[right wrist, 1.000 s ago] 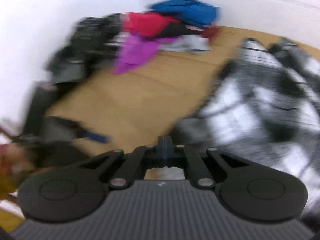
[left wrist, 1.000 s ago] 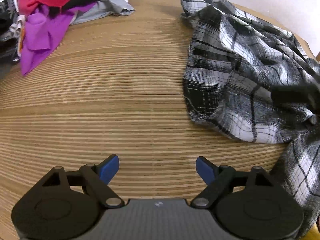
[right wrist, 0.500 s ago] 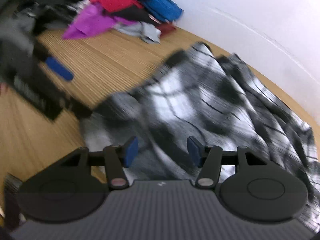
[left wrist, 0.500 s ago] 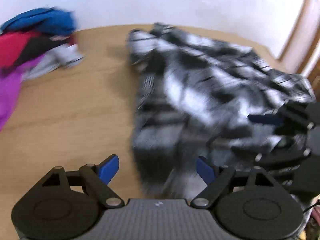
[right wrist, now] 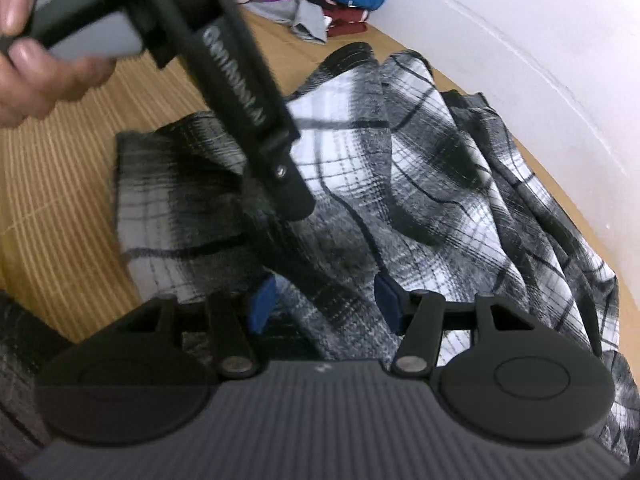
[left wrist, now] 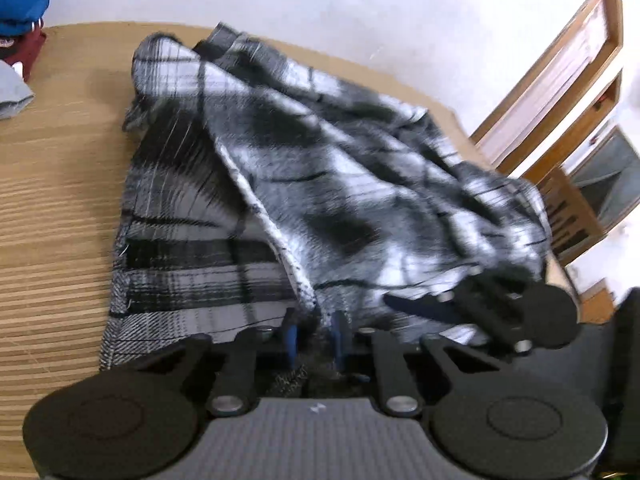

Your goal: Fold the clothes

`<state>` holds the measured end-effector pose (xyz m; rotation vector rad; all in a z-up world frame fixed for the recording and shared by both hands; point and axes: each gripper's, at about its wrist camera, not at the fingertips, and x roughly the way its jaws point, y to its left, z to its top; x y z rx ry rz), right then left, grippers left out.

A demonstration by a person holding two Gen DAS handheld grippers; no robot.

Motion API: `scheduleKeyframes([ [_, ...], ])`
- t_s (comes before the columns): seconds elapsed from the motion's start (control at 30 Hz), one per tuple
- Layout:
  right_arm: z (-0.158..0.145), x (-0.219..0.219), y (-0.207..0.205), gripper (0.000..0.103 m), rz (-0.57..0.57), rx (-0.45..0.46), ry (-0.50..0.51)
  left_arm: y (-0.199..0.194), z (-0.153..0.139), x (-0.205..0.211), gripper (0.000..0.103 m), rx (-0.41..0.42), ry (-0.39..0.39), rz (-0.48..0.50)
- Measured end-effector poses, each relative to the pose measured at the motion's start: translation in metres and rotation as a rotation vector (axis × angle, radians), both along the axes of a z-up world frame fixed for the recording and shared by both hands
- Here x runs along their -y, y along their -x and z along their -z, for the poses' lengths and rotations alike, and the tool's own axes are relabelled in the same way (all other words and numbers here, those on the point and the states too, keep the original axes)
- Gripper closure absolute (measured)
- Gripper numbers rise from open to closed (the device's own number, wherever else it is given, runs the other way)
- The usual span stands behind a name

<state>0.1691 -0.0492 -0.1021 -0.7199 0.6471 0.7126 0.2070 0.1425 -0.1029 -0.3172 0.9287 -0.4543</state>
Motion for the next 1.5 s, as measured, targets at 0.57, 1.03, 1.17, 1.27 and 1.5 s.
scheduleKeyframes([
  [0.57, -0.081, -0.015, 0.05, 0.096, -0.114, -0.041, -0.311, 0.12, -0.099, -0.041, 0.085, 0.154, 0.028, -0.212],
  [1.03, -0.027, -0.077, 0.118, 0.071, -0.265, -0.345, -0.159, 0.168, -0.082, -0.029, 0.039, 0.004, -0.186, -0.325],
  [1.17, -0.065, -0.041, 0.121, 0.056, -0.243, -0.195, -0.209, 0.148, -0.075, -0.01, 0.032, 0.003, -0.257, -0.282],
  [1.27, -0.084, 0.017, 0.11, 0.039, -0.027, -0.037, -0.236, 0.135, -0.065, 0.007, 0.032, 0.001, -0.299, -0.232],
  [1.5, -0.076, 0.214, 0.08, 0.036, 0.776, -0.086, -0.378, 0.107, -0.032, 0.04, 0.032, -0.084, -0.367, -0.19],
])
